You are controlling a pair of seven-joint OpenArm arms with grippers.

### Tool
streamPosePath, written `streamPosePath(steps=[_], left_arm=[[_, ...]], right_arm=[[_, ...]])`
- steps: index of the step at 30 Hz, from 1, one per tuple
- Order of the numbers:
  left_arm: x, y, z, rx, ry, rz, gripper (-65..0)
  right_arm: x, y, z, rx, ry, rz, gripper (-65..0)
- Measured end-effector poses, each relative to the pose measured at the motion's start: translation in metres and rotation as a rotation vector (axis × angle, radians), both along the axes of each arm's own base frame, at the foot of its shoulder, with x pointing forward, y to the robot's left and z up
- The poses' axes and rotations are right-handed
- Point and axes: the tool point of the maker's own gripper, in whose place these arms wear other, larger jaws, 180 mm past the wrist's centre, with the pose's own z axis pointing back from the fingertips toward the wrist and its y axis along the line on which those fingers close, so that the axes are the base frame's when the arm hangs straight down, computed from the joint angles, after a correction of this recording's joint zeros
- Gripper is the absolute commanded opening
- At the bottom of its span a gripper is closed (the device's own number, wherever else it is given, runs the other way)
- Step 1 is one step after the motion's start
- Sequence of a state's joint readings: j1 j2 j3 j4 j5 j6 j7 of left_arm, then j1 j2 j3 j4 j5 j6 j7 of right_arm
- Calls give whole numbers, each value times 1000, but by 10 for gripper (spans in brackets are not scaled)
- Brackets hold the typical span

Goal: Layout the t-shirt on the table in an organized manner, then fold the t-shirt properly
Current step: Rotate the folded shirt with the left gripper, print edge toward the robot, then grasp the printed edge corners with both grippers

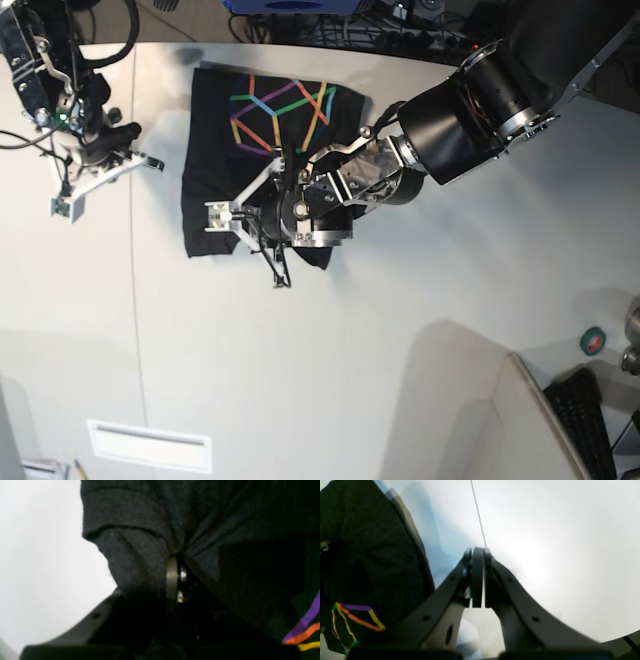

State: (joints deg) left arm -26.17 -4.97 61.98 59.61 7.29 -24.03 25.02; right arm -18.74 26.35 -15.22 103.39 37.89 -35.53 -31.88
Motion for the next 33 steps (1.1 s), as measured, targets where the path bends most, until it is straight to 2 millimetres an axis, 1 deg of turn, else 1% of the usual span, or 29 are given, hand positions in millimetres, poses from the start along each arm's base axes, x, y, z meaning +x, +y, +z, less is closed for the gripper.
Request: streamPosePath(steps=[2, 5, 10, 11, 13, 15, 17, 19, 21, 23, 25, 26, 27, 28, 29, 30, 31, 32, 33], left_arm=[[0, 1, -1, 7, 0, 2, -650], [2, 12, -5, 75, 1, 26, -650], [3, 14, -5, 81, 1, 34, -650], [4, 14, -4, 85, -1, 35, -635], [10, 14, -1, 86, -7, 34, -550], [19, 15, 6, 85, -27, 39, -448], [30, 11, 21, 69, -66, 34, -354], [36, 0, 40, 35, -107, 16, -270], [41, -4, 54, 50, -130, 25, -219], [47, -3, 65, 52, -142, 66, -202], [55, -1, 82, 11, -161, 114, -204], [57, 0, 92, -18, -169, 142, -209], [58, 3, 101, -47, -172, 177, -230], [56, 10, 106, -72, -168, 218, -280], [48, 17, 108, -96, -154, 256, -357], [39, 24, 106, -105, -140, 286, -443], [26, 30, 102, -115, -118, 309, -541], [9, 38, 94, -128, -83, 333, -650], [-10, 46, 83, -125, -44, 356, -650]], right_arm=[[0, 0, 0, 0, 1, 0, -650], [0, 0, 0, 0, 0, 0, -650], [0, 0, 0, 0, 0, 0, -650], [0, 0, 0, 0, 0, 0, -650], [-1, 1, 0, 1, 2, 3, -650], [-1, 2, -1, 3, 5, 6, -650], [-2, 3, -1, 5, 6, 5, -650], [-2, 3, -1, 6, 7, 5, -650], [-2, 3, -1, 6, 8, 6, -650], [-3, 4, -2, 8, 12, 6, -650], [-4, 4, -2, 8, 13, 7, -650], [-3, 7, 0, 7, 7, 19, -650], [-4, 14, 2, 12, 1, 41, -650], [-4, 26, 6, 31, -8, 66, -650], [-5, 39, 11, 59, -18, 97, -650], [-7, 50, 13, 77, -20, 126, -650], [-9, 58, 14, 85, -20, 144, -650], [-13, 64, 12, 95, -9, 159, -650], [-18, 71, 9, 105, 5, 174, -650]])
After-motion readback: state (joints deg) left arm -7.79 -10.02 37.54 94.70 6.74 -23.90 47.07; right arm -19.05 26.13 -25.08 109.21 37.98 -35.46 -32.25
